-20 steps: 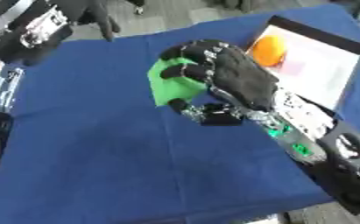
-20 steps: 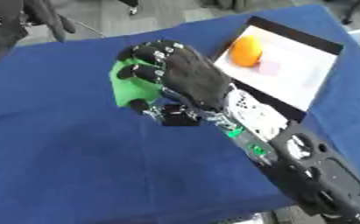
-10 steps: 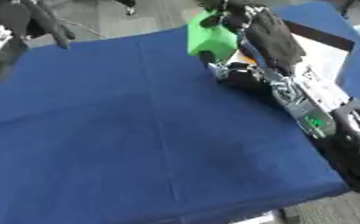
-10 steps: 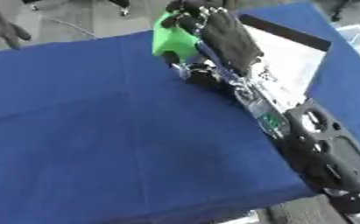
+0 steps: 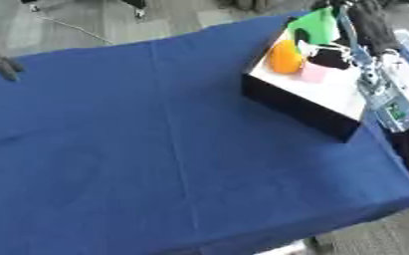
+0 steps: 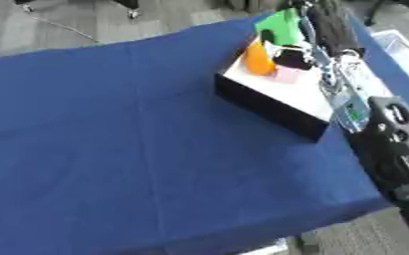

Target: Pick up the objects with one hand, pass them to the other hand, and then place them into the box on the other side of the table.

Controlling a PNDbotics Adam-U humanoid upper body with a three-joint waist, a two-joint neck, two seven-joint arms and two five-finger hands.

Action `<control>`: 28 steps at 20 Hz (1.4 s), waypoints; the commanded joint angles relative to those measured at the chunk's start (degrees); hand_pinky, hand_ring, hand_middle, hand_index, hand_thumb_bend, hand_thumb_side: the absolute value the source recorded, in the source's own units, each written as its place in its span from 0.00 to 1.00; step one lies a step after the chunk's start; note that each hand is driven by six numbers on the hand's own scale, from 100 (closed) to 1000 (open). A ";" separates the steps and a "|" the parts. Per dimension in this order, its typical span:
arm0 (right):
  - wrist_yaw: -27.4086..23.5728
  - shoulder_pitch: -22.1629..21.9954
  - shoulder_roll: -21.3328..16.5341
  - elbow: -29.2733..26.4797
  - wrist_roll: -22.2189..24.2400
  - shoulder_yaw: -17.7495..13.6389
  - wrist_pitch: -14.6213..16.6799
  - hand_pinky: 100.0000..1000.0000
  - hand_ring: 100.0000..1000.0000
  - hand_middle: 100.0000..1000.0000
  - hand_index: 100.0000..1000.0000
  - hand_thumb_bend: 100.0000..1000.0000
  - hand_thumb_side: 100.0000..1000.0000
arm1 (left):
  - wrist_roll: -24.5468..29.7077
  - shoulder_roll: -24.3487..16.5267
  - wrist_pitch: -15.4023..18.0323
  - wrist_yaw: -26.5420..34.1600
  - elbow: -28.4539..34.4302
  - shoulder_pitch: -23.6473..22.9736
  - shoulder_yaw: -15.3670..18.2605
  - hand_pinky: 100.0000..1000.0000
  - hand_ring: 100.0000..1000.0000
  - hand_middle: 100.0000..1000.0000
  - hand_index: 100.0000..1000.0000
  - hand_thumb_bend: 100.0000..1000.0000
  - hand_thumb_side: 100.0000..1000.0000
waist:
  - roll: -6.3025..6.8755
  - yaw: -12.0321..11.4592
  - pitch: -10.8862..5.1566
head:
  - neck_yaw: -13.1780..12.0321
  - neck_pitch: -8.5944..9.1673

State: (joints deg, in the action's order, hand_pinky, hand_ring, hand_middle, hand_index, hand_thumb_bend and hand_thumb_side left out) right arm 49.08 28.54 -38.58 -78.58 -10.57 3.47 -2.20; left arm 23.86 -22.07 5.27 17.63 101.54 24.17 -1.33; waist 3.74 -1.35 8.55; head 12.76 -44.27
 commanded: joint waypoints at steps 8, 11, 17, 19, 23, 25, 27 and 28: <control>3.42 2.53 -6.37 5.97 9.73 2.75 -4.51 0.97 1.00 1.00 1.00 0.00 0.42 | -0.34 1.66 -0.17 -2.14 -0.33 -2.06 1.52 0.66 0.43 0.41 0.52 0.00 0.67 | -0.87 -0.44 -1.03 | -1.24 0.15; 4.56 1.95 -6.07 1.58 12.68 -0.08 -3.61 0.95 0.98 1.00 1.00 0.00 0.12 | -0.39 2.39 -0.20 -2.62 -0.67 -2.58 1.63 0.66 0.43 0.41 0.52 0.00 0.67 | -0.91 -0.22 -1.12 | -2.03 0.15; 4.40 1.15 0.81 -7.75 9.23 -8.95 1.15 0.88 0.90 0.85 1.00 0.00 0.00 | -1.99 4.17 0.16 -3.73 -1.18 -3.92 2.57 0.66 0.43 0.41 0.51 0.00 0.67 | -0.75 0.71 -1.47 | -7.41 0.15; 2.46 -0.38 4.14 -11.11 7.18 -12.29 3.20 0.87 0.89 0.82 1.00 0.00 0.00 | -3.03 4.98 0.68 -4.51 -1.00 -4.01 2.87 0.66 0.43 0.41 0.51 0.00 0.66 | -0.64 0.84 -1.51 | -9.15 0.15; -1.14 -5.24 10.04 -17.02 3.56 -15.51 6.46 0.84 0.87 0.78 1.00 0.00 0.30 | -5.70 6.84 1.88 -6.10 -0.59 -4.56 3.43 0.66 0.43 0.41 0.51 0.00 0.65 | -0.58 0.77 -1.47 | -12.28 0.15; -2.95 -8.13 12.97 -19.96 1.75 -14.63 7.11 0.83 0.86 0.77 1.00 0.00 0.45 | -7.28 7.98 2.35 -6.80 -0.60 -5.22 3.56 0.66 0.44 0.41 0.51 0.00 0.66 | -0.67 0.78 -1.36 | -13.94 0.15; -4.79 -11.10 15.96 -22.95 -0.09 -13.19 6.97 0.83 0.86 0.76 1.00 0.00 0.47 | -8.64 9.18 2.50 -7.36 -0.89 -5.91 3.55 0.66 0.44 0.42 0.52 0.00 0.68 | -0.81 0.91 -1.20 | -15.20 0.15; -5.71 -12.61 17.47 -24.45 -1.02 -12.55 6.59 0.83 0.86 0.76 1.00 0.00 0.47 | -9.26 9.74 2.56 -7.83 -1.09 -6.12 3.51 0.66 0.44 0.42 0.52 0.00 0.68 | -0.89 0.98 -1.08 | -15.66 0.15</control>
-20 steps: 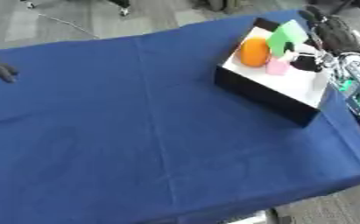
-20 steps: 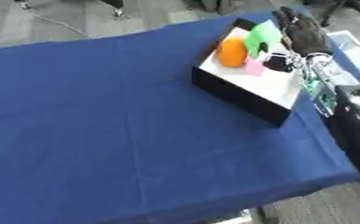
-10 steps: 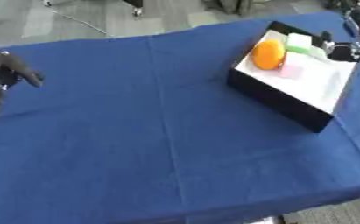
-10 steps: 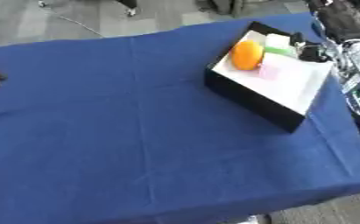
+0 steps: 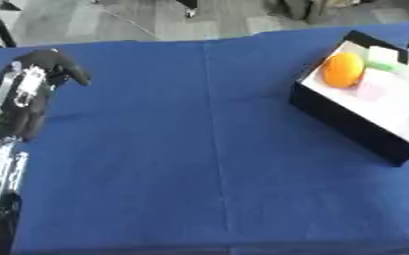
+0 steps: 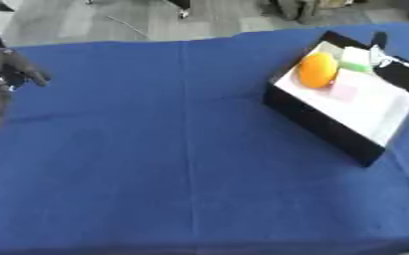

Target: Pick up the objects with one hand, pass them to the other hand, and then place them into the box on the other side of the table.

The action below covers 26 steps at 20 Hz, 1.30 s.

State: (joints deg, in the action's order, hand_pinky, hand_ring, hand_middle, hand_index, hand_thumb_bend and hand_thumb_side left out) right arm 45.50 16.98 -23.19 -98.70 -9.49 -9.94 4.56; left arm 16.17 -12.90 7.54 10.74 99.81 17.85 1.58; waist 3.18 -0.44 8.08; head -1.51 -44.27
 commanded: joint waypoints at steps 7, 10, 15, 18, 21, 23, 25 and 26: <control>-8.63 -9.11 8.76 -14.69 -8.60 5.14 -4.07 0.81 0.84 0.74 1.00 0.00 0.48 | -2.96 2.65 0.43 -3.54 -1.01 -0.99 -0.78 0.66 0.45 0.44 0.55 0.00 0.75 | -1.16 0.28 -0.35 | -2.11 0.15; -10.37 -10.57 8.47 -15.75 -11.07 6.19 -5.23 0.81 0.83 0.73 1.00 0.00 0.45 | -3.08 3.09 0.39 -3.58 -1.87 -1.23 -1.31 0.67 0.46 0.45 0.57 0.00 0.77 | -1.26 0.34 -0.34 | -1.46 0.15; -10.95 -11.94 8.65 -15.79 -14.96 7.81 -6.12 0.80 0.81 0.73 1.00 0.00 0.47 | -3.00 3.56 0.91 -4.30 -2.43 -1.30 -2.18 0.67 0.47 0.47 0.60 0.00 0.79 | -1.50 0.45 -0.18 | -0.43 0.15; -10.72 -12.06 8.59 -15.02 -17.56 8.81 -6.17 0.80 0.80 0.73 1.00 0.00 0.47 | -3.18 3.80 1.20 -5.10 -2.49 -1.31 -2.53 0.67 0.48 0.47 0.62 0.00 0.79 | -1.52 0.39 -0.07 | -0.18 0.15; -10.42 -11.95 8.57 -13.71 -19.88 9.90 -5.90 0.80 0.79 0.73 1.00 0.00 0.46 | -3.53 3.92 1.75 -6.20 -2.11 -1.23 -2.63 0.68 0.49 0.49 0.67 0.00 0.79 | -1.39 0.32 0.13 | -0.01 0.15; -10.21 -11.90 8.58 -13.08 -20.47 10.31 -5.66 0.80 0.78 0.72 1.00 0.00 0.46 | -3.97 3.95 2.27 -6.84 -1.80 -1.18 -2.62 0.68 0.49 0.50 0.71 0.00 0.81 | -1.31 0.40 0.24 | 0.03 0.15; -10.24 -11.92 8.61 -12.78 -20.59 10.56 -5.51 0.80 0.78 0.72 1.00 0.00 0.46 | -4.50 3.97 2.94 -7.31 -1.42 -1.11 -2.54 0.69 0.50 0.51 0.73 0.00 0.84 | -1.18 0.64 0.39 | 0.03 0.15; -10.33 -11.89 8.60 -12.68 -20.56 10.65 -5.47 0.80 0.78 0.72 1.00 0.00 0.46 | -4.64 3.94 3.23 -7.54 -1.26 -1.05 -2.55 0.69 0.50 0.51 0.73 0.00 0.86 | -1.13 0.71 0.46 | 0.06 0.15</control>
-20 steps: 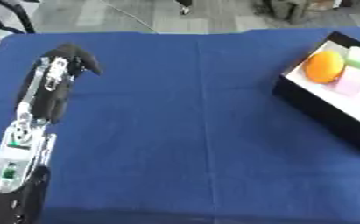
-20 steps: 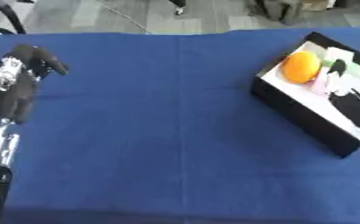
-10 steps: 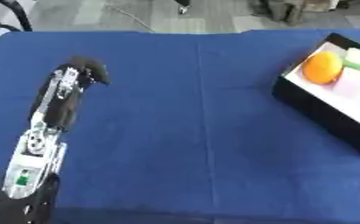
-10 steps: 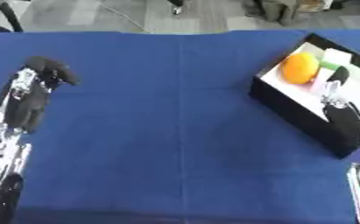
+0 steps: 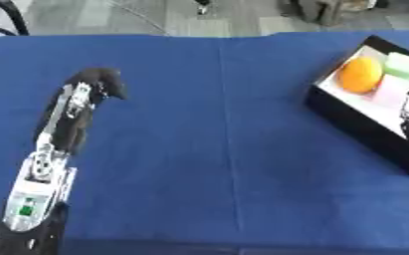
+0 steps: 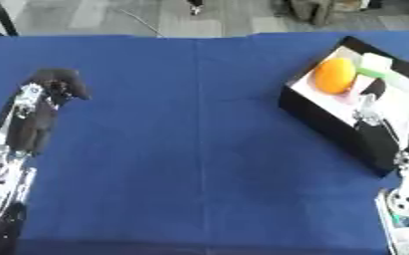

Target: Pick up the objects with one hand, pass them to the other hand, and then place them into the box on the other side of the table.

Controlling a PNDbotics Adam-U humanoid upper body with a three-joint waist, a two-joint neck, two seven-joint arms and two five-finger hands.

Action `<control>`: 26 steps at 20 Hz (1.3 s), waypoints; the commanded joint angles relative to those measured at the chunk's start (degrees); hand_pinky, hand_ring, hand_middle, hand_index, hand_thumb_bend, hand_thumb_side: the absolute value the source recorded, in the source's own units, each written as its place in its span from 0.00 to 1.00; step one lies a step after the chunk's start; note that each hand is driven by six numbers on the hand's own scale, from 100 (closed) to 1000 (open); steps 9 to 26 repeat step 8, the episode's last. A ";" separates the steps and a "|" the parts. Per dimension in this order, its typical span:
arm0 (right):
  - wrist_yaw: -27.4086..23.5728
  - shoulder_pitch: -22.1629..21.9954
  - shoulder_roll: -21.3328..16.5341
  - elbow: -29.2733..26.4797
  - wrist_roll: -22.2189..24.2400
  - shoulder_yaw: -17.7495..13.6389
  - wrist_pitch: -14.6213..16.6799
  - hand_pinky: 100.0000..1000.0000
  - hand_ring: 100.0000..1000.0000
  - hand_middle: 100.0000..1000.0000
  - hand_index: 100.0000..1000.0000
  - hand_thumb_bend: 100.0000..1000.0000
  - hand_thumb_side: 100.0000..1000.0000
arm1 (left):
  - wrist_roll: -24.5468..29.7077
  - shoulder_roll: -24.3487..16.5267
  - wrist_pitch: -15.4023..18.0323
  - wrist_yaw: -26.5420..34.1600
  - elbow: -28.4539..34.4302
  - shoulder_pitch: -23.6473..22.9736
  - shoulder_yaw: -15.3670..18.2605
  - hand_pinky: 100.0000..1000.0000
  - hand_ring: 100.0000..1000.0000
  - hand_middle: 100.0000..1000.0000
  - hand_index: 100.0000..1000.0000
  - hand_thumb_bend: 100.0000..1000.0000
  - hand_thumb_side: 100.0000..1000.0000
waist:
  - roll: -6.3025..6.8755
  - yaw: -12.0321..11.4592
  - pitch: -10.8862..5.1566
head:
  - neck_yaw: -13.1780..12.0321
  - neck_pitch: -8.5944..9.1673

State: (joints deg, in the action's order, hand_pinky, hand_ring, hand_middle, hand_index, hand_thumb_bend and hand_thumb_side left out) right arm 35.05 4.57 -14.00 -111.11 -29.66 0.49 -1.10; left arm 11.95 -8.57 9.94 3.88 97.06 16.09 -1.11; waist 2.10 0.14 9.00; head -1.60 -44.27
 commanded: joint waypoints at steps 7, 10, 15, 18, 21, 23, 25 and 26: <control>-0.49 0.56 -0.63 0.01 0.77 0.74 0.66 0.79 0.77 0.71 1.00 0.00 0.45 | -0.76 -0.44 2.20 -2.72 2.54 1.12 0.27 0.70 0.52 0.53 0.77 0.00 0.89 | 0.35 0.50 -0.12 | 0.12 0.15; -0.52 0.57 -0.65 0.03 0.89 0.76 0.69 0.79 0.77 0.71 1.00 0.00 0.45 | -0.88 -0.42 2.14 -2.86 2.56 1.15 0.27 0.70 0.52 0.53 0.77 0.00 0.88 | 0.40 0.54 -0.11 | 0.06 0.15; -0.52 0.57 -0.65 0.03 0.89 0.76 0.69 0.79 0.77 0.71 1.00 0.00 0.45 | -0.88 -0.42 2.14 -2.86 2.56 1.15 0.27 0.70 0.52 0.53 0.77 0.00 0.88 | 0.40 0.54 -0.11 | 0.06 0.15; -0.52 0.57 -0.65 0.03 0.89 0.76 0.69 0.79 0.77 0.71 1.00 0.00 0.45 | -0.88 -0.42 2.14 -2.86 2.56 1.15 0.27 0.70 0.52 0.53 0.77 0.00 0.88 | 0.40 0.54 -0.11 | 0.06 0.15; -0.52 0.57 -0.65 0.03 0.89 0.76 0.69 0.79 0.77 0.71 1.00 0.00 0.45 | -0.88 -0.42 2.14 -2.86 2.56 1.15 0.27 0.70 0.52 0.53 0.77 0.00 0.88 | 0.40 0.54 -0.11 | 0.06 0.15; -0.52 0.57 -0.65 0.03 0.89 0.76 0.69 0.79 0.77 0.71 1.00 0.00 0.45 | -0.88 -0.42 2.14 -2.86 2.56 1.15 0.27 0.70 0.52 0.53 0.77 0.00 0.88 | 0.40 0.54 -0.11 | 0.06 0.15; -0.52 0.57 -0.65 0.03 0.89 0.76 0.69 0.79 0.77 0.71 1.00 0.00 0.45 | -0.88 -0.42 2.14 -2.86 2.56 1.15 0.27 0.70 0.52 0.53 0.77 0.00 0.88 | 0.40 0.54 -0.11 | 0.06 0.15; -0.52 0.57 -0.65 0.03 0.89 0.76 0.69 0.79 0.77 0.71 1.00 0.00 0.45 | -0.88 -0.42 2.14 -2.86 2.56 1.15 0.27 0.70 0.52 0.53 0.77 0.00 0.88 | 0.40 0.54 -0.11 | 0.06 0.15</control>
